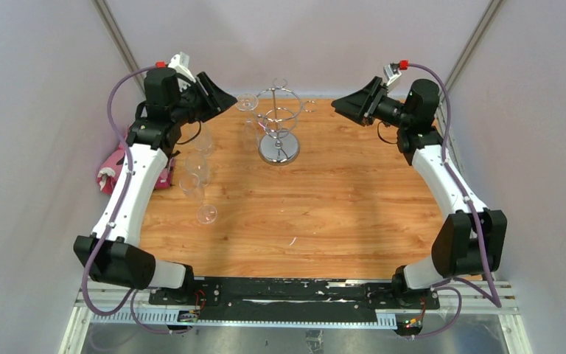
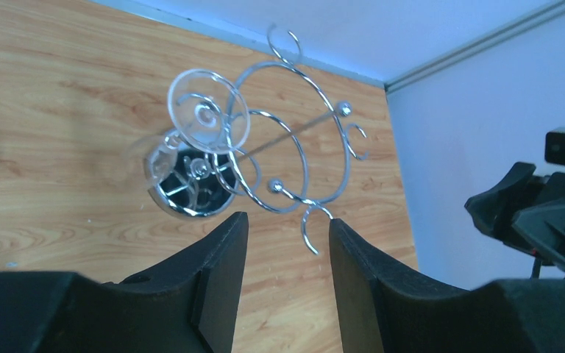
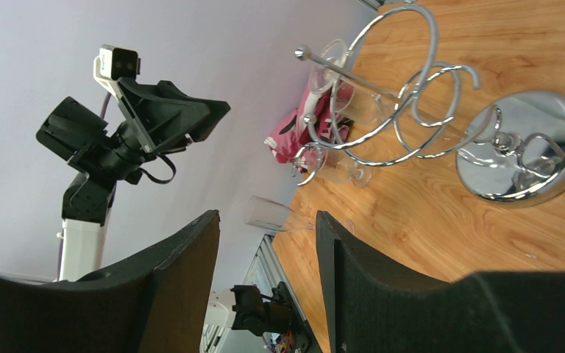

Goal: Take the wine glass off the wine glass rack

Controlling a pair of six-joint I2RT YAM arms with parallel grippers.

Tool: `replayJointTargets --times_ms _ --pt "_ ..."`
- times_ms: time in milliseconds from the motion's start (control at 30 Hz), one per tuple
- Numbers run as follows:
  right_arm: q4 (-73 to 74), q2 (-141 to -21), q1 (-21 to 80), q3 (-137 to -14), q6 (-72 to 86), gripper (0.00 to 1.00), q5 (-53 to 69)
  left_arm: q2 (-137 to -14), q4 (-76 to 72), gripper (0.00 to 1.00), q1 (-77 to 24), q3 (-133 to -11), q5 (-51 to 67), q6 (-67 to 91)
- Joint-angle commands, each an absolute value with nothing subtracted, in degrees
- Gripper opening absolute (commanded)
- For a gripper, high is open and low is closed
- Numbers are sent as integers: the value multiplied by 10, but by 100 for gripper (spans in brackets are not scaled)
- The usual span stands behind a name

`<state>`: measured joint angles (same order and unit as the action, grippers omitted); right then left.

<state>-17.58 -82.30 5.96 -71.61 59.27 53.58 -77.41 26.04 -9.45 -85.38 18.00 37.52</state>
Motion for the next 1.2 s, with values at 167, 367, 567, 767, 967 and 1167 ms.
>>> replayJointTargets --times_ms 167,367,567,767,967,1167 --pt "-168 -872 77 -752 560 55 525 -861 251 50 -58 -886 180 360" --pt "-181 -892 78 -753 567 55 523 -915 232 51 -58 -904 190 361" --pt "-216 -903 78 -746 592 55 531 -945 232 51 -57 -921 175 358" --pt "-242 -914 78 -744 609 55 533 -981 220 52 -57 -942 180 360" --pt "-245 -920 78 -746 614 55 531 -1011 223 52 -57 -961 196 364" --pt "-272 -934 76 -740 636 55 529 -1014 214 51 -58 -957 204 366"
